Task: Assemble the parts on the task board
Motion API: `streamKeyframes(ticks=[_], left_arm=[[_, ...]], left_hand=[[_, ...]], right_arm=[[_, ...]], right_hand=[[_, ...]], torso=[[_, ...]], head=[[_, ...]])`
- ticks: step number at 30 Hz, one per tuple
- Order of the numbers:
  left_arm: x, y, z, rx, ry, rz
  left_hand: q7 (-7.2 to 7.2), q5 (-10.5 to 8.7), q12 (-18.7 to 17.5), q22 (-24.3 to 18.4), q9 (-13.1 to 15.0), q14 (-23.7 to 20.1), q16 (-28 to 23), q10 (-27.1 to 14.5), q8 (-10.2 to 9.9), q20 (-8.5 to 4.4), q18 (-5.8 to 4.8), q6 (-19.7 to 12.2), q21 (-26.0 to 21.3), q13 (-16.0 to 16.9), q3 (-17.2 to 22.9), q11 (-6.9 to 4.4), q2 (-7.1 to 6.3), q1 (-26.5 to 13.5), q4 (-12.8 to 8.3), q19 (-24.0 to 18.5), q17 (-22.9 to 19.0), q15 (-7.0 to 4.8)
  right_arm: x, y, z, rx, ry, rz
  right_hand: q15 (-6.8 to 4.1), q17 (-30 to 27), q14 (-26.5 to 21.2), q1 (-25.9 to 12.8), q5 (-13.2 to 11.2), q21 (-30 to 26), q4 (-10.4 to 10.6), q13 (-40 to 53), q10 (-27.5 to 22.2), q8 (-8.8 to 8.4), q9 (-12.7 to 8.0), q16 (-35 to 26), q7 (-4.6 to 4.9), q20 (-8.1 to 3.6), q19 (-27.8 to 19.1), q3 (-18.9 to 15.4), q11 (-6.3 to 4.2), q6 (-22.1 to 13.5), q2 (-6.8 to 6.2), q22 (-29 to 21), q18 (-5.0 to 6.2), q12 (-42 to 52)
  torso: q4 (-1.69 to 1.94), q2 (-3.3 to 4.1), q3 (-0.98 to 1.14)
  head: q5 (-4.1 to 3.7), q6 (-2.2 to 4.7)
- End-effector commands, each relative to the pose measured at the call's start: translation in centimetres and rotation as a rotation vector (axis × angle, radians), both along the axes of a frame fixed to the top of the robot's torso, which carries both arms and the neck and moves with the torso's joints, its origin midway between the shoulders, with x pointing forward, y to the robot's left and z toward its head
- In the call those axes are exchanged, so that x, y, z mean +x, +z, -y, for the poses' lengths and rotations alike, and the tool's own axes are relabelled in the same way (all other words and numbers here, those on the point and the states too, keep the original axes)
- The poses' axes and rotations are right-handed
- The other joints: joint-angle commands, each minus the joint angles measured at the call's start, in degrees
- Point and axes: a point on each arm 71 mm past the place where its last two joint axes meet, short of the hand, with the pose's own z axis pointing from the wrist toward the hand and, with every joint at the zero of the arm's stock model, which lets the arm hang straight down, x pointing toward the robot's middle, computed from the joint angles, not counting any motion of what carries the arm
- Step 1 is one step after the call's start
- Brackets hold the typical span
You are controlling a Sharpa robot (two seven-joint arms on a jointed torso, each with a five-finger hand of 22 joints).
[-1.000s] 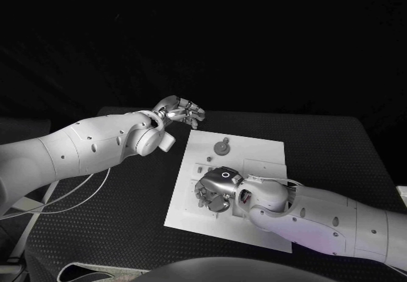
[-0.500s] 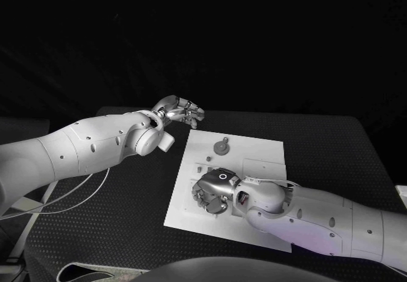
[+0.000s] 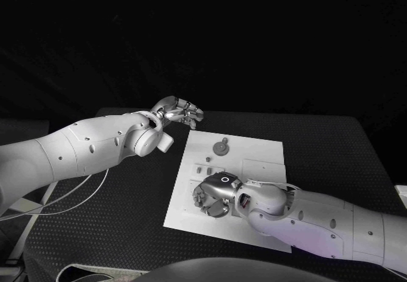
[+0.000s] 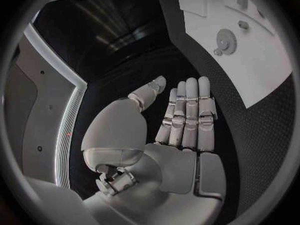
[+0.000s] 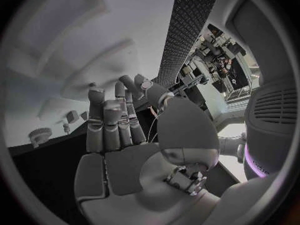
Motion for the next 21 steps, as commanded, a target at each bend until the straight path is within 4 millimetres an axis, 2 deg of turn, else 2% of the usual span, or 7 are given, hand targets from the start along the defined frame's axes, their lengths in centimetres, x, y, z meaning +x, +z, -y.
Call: streamKeyframes(ticks=[1,8,21], left_arm=[[0.0,0.1,0.2,-0.01,-0.011,-0.001],[0.0,0.1,0.0,-0.009,-0.01,-0.001],[0.0,0.1,-0.2,-0.008,-0.006,-0.001]], left_hand=[[-0.04,0.21,0.18,0.09,-0.07,0.36,-0.23,-0.42,0.17,0.07,0.72,-0.53,-0.22,-0.1,-0.23,0.17,0.24,-0.1,0.09,0.13,0.1,0.12],[-0.03,0.21,0.18,0.1,-0.08,0.35,-0.26,-0.43,0.17,0.07,0.72,-0.55,-0.23,-0.1,-0.24,0.17,0.22,-0.1,0.09,0.13,0.13,0.12],[-0.03,0.21,0.18,0.11,-0.1,0.35,-0.31,-0.44,0.19,0.06,0.72,-0.57,-0.26,-0.1,-0.23,0.18,0.22,-0.06,0.08,0.13,0.19,0.12]], right_arm=[[0.0,0.1,-0.1,0.027,-0.001,-0.017],[0.1,0.3,0.4,0.051,-0.019,-0.001],[0.1,1.6,1.5,0.115,-0.04,-0.005]], right_hand=[[0.99,0.1,-0.5,0.13,-0.11,-0.39,0.1,-0.52,-1.88,-0.96,-0.56,-0.39,0.61,0.36,-0.49,-0.63,0.95,-2.18,-1.2,0.83,3.04,-0.99],[1.59,0.11,-1.23,0.1,-0.06,-0.71,0.32,-1.01,-3.06,-1.3,-0.91,-0.45,1.04,0.75,-1.06,-0.83,1.57,-3.22,-2.11,0.81,3.04,-1.64],[1.52,0.15,-1.11,0.58,-0.06,-0.53,0.48,-1.01,-2.57,-0.86,-0.92,-0.11,1.48,0.78,-0.79,-0.74,1.49,-2.9,-2.21,0.89,3.04,-1.24]], torso=[[0.01,0.0,0.03],[0.04,0.03,0.04],[0.03,-0.01,0.01]], head=[[-0.13,0.1],[-0.28,0.12],[-0.63,0.36]])
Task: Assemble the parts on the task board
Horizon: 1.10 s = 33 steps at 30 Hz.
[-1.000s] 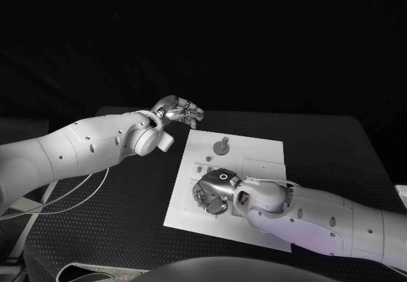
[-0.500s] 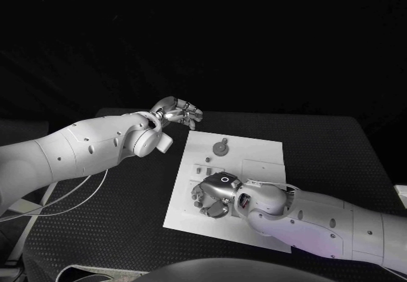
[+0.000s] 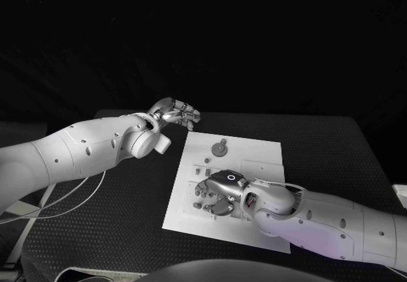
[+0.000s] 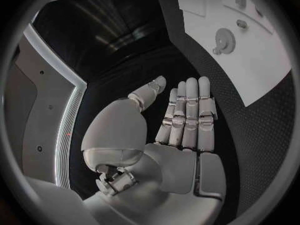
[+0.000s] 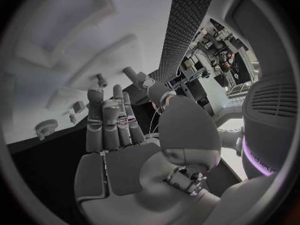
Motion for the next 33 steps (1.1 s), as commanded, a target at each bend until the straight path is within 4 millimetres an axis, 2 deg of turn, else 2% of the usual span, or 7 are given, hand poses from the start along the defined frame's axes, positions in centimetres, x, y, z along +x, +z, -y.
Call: streamKeyframes(ticks=[1,12,17,20,21,25,33], left_arm=[[0.0,0.1,0.1,-0.01,-0.011,0.0],[0.0,0.1,0.3,-0.011,-0.017,-0.002],[0.0,0.1,0.3,-0.012,-0.019,-0.004],[0.0,0.1,0.3,-0.011,-0.019,-0.004],[0.0,0.1,0.3,-0.012,-0.019,-0.004],[0.0,0.1,0.3,-0.012,-0.02,-0.005],[0.0,0.1,0.4,-0.012,-0.02,-0.004]], left_hand=[[0.12,0.21,0.18,0.07,-0.05,0.35,-0.31,-0.23,0.2,0.07,1.1,-0.42,-0.26,-0.05,-0.23,-0.03,0.22,-0.06,0.08,0.13,0.08,0.12],[0.11,0.21,0.18,0.08,-0.06,0.36,-0.34,-0.24,0.23,0.07,1.1,-0.39,-0.28,-0.06,-0.23,-0.03,0.22,-0.04,0.08,0.13,0.13,0.12],[0.11,0.2,0.16,0.08,-0.07,0.36,-0.36,-0.27,0.24,0.07,1.1,-0.4,-0.28,-0.06,-0.24,-0.02,0.22,-0.04,0.08,0.14,0.15,0.12],[0.11,0.2,0.15,0.09,-0.07,0.37,-0.37,-0.3,0.24,0.07,1.1,-0.41,-0.29,-0.07,-0.25,0.0,0.22,-0.05,0.09,0.15,0.17,0.12],[0.11,0.19,0.14,0.09,-0.08,0.37,-0.37,-0.31,0.24,0.07,1.1,-0.41,-0.29,-0.07,-0.25,0.0,0.21,-0.05,0.09,0.15,0.18,0.12],[0.11,0.18,0.13,0.09,-0.08,0.37,-0.38,-0.34,0.24,0.07,1.1,-0.42,-0.3,-0.08,-0.26,0.02,0.22,-0.06,0.09,0.15,0.2,0.12],[0.12,0.17,0.11,0.1,-0.09,0.38,-0.4,-0.38,0.25,0.07,1.1,-0.43,-0.3,-0.09,-0.26,0.03,0.22,-0.06,0.1,0.16,0.24,0.12]], right_arm=[[-0.2,0.6,-0.4,0.047,0.011,-0.012],[-0.1,0.2,-1.5,0.024,0.033,-0.015],[-0.1,0.1,-1.6,0.004,0.037,-0.006],[0.0,0.0,-1.6,-0.009,0.04,0.0],[0.0,0.0,-1.6,-0.016,0.044,-0.002],[-0.2,-0.1,-1.8,-0.029,0.06,-0.008],[-0.5,-0.2,-2.3,-0.028,0.076,-0.001]], right_hand=[[0.21,0.1,0.2,0.28,-0.06,-0.18,0.17,0.02,0.37,0.3,-0.02,0.15,0.32,0.01,-0.01,-0.17,-0.19,0.21,-0.45,0.89,3.43,0.31],[0.25,0.06,-0.6,-0.5,-0.06,-0.38,0.44,0.01,0.37,0.71,-0.08,0.11,-0.88,0.3,-0.71,-0.8,-0.17,0.33,-1.27,0.95,3.43,0.6],[-1.74,0.28,-1.6,-1.68,0.02,-0.06,-0.01,4.63,4.18,1.05,-0.07,0.46,-2.12,0.57,-1.45,-3.82,-2.29,-0.05,-1.74,1.17,3.43,5.74],[-2.17,0.94,-3.09,-1.2,0.26,0.18,-0.22,16.0,0.24,1.43,0.02,1.41,-3.04,0.89,-2.54,-7.1,-3.4,-0.45,-1.58,1.16,3.43,17.93],[-3.57,1.18,-3.52,-1.23,0.25,0.45,-0.16,23.53,-4.62,1.58,0.03,1.94,-3.12,0.97,-2.71,-8.02,-3.28,-0.55,-1.96,1.15,3.39,26.51],[-4.87,2.3,-3.72,-1.23,-0.06,2.11,-0.23,39.77,-13.28,2.49,0.32,4.63,-3.48,0.52,-2.63,-8.23,-5.2,0.33,-1.26,1.31,3.43,47.67],[-5.53,3.82,-3.59,-1.18,-0.04,5.62,-0.33,45.61,-15.47,4.4,1.41,9.35,-3.43,-0.52,-2.06,-7.65,-6.28,3.6,-0.08,1.31,3.43,61.58]], torso=[[0.01,0.0,-0.01],[0.1,0.03,-0.06],[0.18,0.03,-0.06],[0.14,0.03,-0.07],[0.13,0.03,-0.08],[0.14,0.02,-0.1],[0.1,0.03,-0.05]], head=[[-0.08,0.03],[-0.04,-0.06],[-0.02,-0.2],[0.03,-0.25],[0.06,-0.27],[0.11,-0.34],[0.21,-0.41]])
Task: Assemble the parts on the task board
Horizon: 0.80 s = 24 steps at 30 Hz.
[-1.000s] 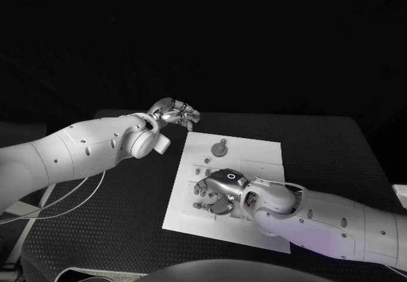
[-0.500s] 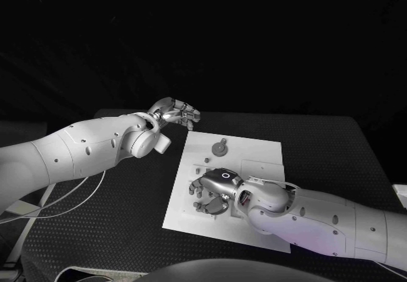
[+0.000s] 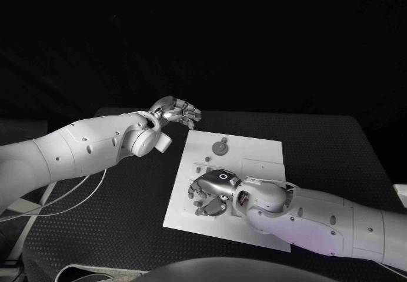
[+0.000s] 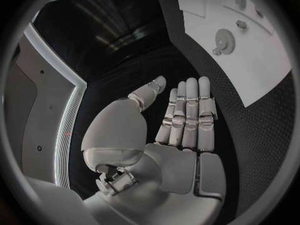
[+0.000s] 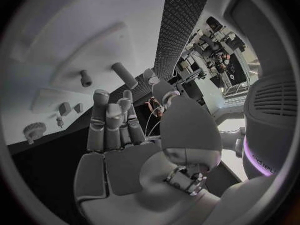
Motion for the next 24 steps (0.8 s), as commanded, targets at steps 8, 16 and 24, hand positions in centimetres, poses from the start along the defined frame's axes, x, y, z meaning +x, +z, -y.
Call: streamKeyframes(ticks=[8,16,24], left_arm=[[-0.02,0.1,0.26,-0.011,-0.015,-0.001],[-0.02,0.09,0.25,-0.011,-0.015,-0.002],[-0.01,0.08,0.16,-0.009,-0.012,-0.003]], left_hand=[[0.1,0.16,0.1,0.08,-0.07,0.4,-0.42,-0.41,0.25,0.07,1.15,-0.47,-0.31,-0.07,-0.29,0.05,0.24,-0.08,0.13,0.17,0.12,0.12],[0.12,0.16,0.1,0.09,-0.1,0.42,-0.45,-0.43,0.25,0.08,1.14,-0.52,-0.33,-0.07,-0.31,0.06,0.26,-0.13,0.19,0.18,0.18,0.12],[0.17,0.15,0.11,0.11,-0.15,0.43,-0.5,-0.44,0.21,0.08,1.14,-0.65,-0.35,-0.08,-0.34,0.07,0.28,-0.2,0.27,0.19,0.25,0.12]], right_arm=[[-0.12,-0.24,-0.16,-0.032,0.025,0.02],[-0.03,-0.3,-0.11,-0.035,0.022,0.021],[0.06,-0.39,0.22,-0.042,0.016,0.025]], right_hand=[[-0.39,0.01,0.84,1.21,0.03,1.79,-0.37,0.24,1.33,1.3,0.57,1.73,-0.1,-0.86,0.67,0.84,-0.12,3.31,2.83,1.23,-0.52,4.74],[-0.7,-0.19,1.28,2.3,0.03,2.38,-0.47,-0.2,1.8,1.6,0.75,2.18,-0.43,-1.17,0.85,1.17,-0.44,4.54,5.29,1.17,-0.52,6.02],[-0.97,-0.36,1.48,3.26,0.03,2.68,-0.51,-0.71,2.04,1.97,1.0,2.36,-0.76,-1.31,0.86,1.49,-0.73,5.63,6.53,1.14,-0.52,6.52]], torso=[[-0.02,0.0,0.03],[-0.03,-0.01,0.03],[-0.05,-0.02,0.04]], head=[[0.06,-0.07],[0.05,-0.07],[0.03,-0.15]])
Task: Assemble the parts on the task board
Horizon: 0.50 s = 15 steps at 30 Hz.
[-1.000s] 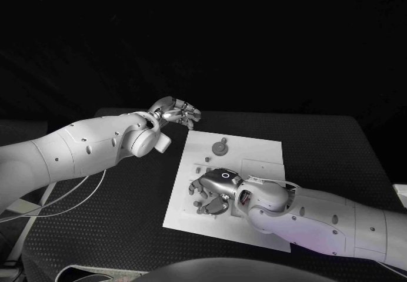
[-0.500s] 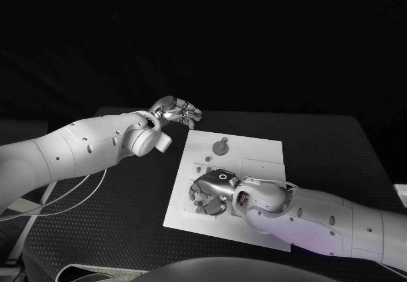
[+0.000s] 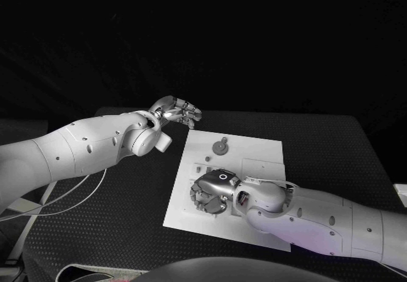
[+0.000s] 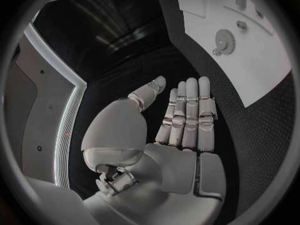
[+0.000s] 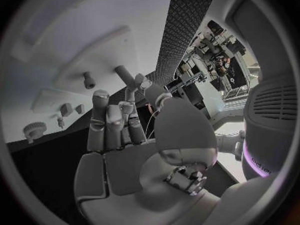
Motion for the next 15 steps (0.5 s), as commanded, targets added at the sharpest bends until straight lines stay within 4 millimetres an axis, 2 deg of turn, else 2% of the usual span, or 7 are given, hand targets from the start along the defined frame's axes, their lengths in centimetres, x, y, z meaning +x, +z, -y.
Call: streamKeyframes(ticks=[1,15], left_arm=[[-0.02,0.09,0.18,-0.01,-0.012,-0.002],[-0.02,0.07,0.02,-0.008,-0.01,-0.004]], left_hand=[[-0.05,0.15,0.11,0.06,-0.09,0.42,-0.28,-0.45,0.21,0.08,1.14,-0.46,-0.35,-0.07,-0.19,0.07,0.28,-0.2,0.12,0.2,0.06,0.12],[-0.02,0.16,0.1,0.07,-0.13,0.42,-0.32,-0.48,0.19,0.07,1.15,-0.54,-0.38,-0.07,-0.18,0.08,0.27,-0.17,0.11,0.19,0.12,0.12]], right_arm=[[-0.03,-0.16,0.19,-0.019,0.007,0.006],[0.29,-0.26,1.08,-0.024,-0.016,0.013]], right_hand=[[-0.17,-0.1,0.26,0.11,0.03,0.3,0.03,-0.11,0.23,0.28,0.12,0.25,-0.04,-0.39,-0.08,0.31,-0.05,0.45,0.66,1.15,0.42,0.2],[-0.24,-0.21,0.28,0.19,0.02,0.39,0.04,-0.46,0.21,0.08,0.1,0.27,-0.02,-0.4,-0.11,0.26,-0.1,0.33,0.34,1.12,0.42,0.25]], torso=[[-0.02,0.0,0.01],[-0.06,-0.01,0.03]], head=[[-0.01,-0.05],[-0.04,-0.16]])
